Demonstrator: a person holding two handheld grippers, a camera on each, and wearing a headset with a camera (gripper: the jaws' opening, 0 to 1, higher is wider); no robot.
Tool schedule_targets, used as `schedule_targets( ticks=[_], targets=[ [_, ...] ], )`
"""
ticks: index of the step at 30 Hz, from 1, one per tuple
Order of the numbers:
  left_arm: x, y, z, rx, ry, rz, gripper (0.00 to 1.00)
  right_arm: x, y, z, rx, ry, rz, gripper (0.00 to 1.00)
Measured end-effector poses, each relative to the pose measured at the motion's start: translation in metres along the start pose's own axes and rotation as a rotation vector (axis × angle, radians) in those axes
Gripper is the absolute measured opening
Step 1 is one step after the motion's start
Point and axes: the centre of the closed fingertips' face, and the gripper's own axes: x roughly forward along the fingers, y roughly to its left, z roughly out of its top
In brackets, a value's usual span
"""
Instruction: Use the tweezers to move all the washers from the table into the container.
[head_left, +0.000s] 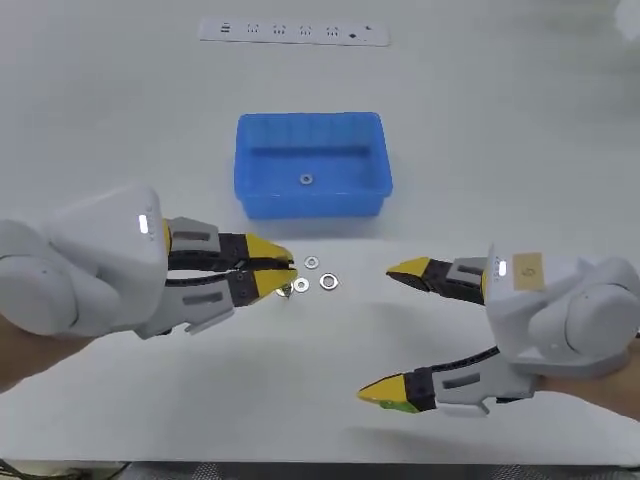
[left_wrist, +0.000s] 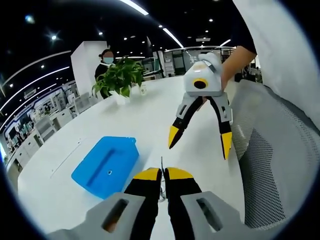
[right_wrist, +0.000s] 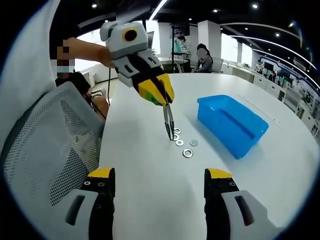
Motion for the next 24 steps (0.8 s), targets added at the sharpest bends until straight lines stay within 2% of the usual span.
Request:
schedule_targets(
  ticks=[4,10,15,18,24],
  targets=[
    [0.0,0.004,-0.001,-0.012,0.013,0.0,0.07,0.003,0.0,0.002,-0.004,0.002,0.01,0.73],
    [-0.003,0.009,-0.004,-0.051,0.034,-0.023,0.07,0.016,-0.009,0.022,-0.034,-0.031,0.03,0.73],
    [-0.003,0.006,-0.005,-0.051,0.05,-0.052,0.07,0.038,-0.012,0.034,-0.068,-0.041,0.091,0.68],
    [-0.003,0.007,-0.006,-0.048,0.062,-0.05,0.07,0.052,-0.013,0.045,-0.065,-0.075,0.129,0.66],
    [-0.003,0.011,-0.007,-0.06,0.067,-0.047,0.07,0.072,-0.018,0.053,-0.066,-0.086,0.163,0.53]
  ],
)
